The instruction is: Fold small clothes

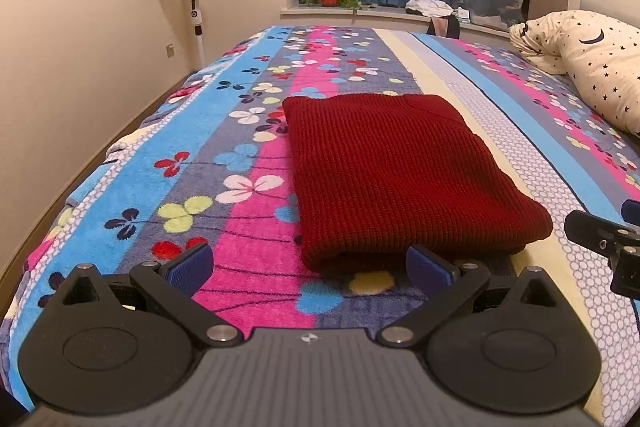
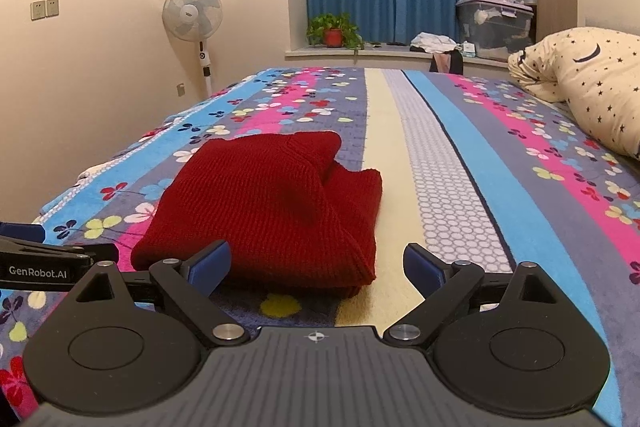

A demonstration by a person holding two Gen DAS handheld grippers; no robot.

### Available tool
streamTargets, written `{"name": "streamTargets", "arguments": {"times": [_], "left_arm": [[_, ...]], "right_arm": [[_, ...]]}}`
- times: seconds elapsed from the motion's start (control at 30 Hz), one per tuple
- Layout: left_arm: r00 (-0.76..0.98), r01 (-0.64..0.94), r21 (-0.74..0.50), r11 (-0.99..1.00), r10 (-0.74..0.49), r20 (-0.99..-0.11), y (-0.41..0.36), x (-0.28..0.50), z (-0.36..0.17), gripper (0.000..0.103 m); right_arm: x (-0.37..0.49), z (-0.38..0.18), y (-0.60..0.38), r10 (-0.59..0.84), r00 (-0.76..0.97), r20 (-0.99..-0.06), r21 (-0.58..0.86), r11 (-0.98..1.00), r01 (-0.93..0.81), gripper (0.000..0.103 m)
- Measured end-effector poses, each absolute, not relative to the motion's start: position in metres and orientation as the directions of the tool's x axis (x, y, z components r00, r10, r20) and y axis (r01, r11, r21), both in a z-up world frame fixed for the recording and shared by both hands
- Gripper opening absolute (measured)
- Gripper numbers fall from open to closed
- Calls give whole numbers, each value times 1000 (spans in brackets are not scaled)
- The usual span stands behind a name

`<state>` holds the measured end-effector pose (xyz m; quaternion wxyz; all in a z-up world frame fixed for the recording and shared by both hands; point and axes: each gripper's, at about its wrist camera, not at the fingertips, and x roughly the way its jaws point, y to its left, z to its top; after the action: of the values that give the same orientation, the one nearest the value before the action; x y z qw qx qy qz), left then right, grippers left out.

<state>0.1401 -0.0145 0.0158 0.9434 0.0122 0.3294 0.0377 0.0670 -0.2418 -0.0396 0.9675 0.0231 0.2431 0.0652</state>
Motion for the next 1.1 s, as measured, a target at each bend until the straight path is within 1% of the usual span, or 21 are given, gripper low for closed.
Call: {"name": "streamTargets", "arguments": {"times": [0.63,0.73,0.87,1.1], "left_arm": [[777,-50,43,998,66,-625,-17,138,16,103],[764,-54,41,998,68,-642,-16,140,12,103],[740,-64,5,998,51,-670,-12,143,8,103],[736,-68,0,998,50,-675,-10,143,7,103]], "right_arm": [[67,-38,-243,137,872,-470,85,990,-110,94],[67,-37,-243,136,873,-468,85,990,-109,94],[66,-37,-245,136,873,-468,92,990,-106,94],[66,-37,-241,145,873,-466,90,989,-116,94]]}}
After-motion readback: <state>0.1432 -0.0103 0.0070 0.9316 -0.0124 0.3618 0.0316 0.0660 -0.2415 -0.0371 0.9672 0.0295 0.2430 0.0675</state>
